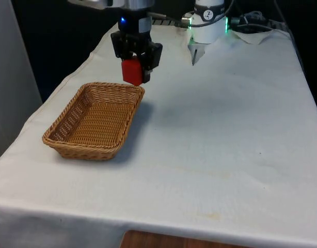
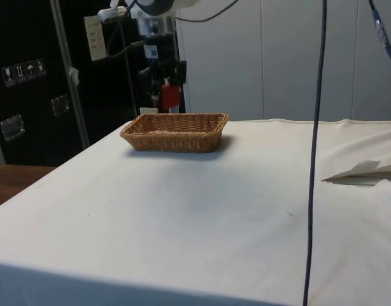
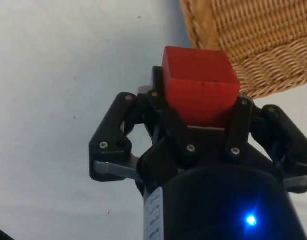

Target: Pick up the cube and place it into the basket.

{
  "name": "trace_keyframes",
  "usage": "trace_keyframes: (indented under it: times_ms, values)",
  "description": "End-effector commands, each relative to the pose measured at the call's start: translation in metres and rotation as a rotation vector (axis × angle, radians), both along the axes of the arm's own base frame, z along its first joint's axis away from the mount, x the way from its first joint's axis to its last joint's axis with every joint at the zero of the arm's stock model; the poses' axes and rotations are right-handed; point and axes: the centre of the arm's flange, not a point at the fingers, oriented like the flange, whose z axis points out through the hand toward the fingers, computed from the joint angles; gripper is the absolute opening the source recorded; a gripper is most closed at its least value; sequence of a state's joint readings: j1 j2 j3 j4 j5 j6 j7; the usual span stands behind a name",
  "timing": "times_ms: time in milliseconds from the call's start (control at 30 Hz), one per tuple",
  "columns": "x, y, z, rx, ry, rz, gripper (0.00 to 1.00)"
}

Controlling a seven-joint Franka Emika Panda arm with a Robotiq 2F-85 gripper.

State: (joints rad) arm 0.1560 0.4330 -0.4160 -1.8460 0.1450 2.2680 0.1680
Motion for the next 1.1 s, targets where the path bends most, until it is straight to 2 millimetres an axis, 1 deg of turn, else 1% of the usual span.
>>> trace_keyframes:
  times_ms: [0,33,200,233,267,433,833,867,1067]
  values:
    - [0.001,-0.003,0.000,0.000,0.002,0.000,0.01]
    - [0.002,-0.009,-0.001,0.011,0.009,0.000,0.01]
    - [0.004,-0.022,-0.001,0.007,0.010,0.000,0.01]
    - [0.005,-0.028,-0.001,0.004,0.011,-0.002,0.01]
    - [0.005,-0.027,-0.001,-0.008,0.006,-0.002,0.01]
    - [0.006,-0.041,-0.001,-0.004,0.011,-0.002,0.01]
    - [0.008,-0.060,-0.006,-0.028,0.011,-0.006,0.01]
    - [0.007,-0.058,-0.004,-0.034,0.012,-0.007,0.01]
    - [0.009,-0.070,-0.012,-0.040,0.015,-0.009,0.01]
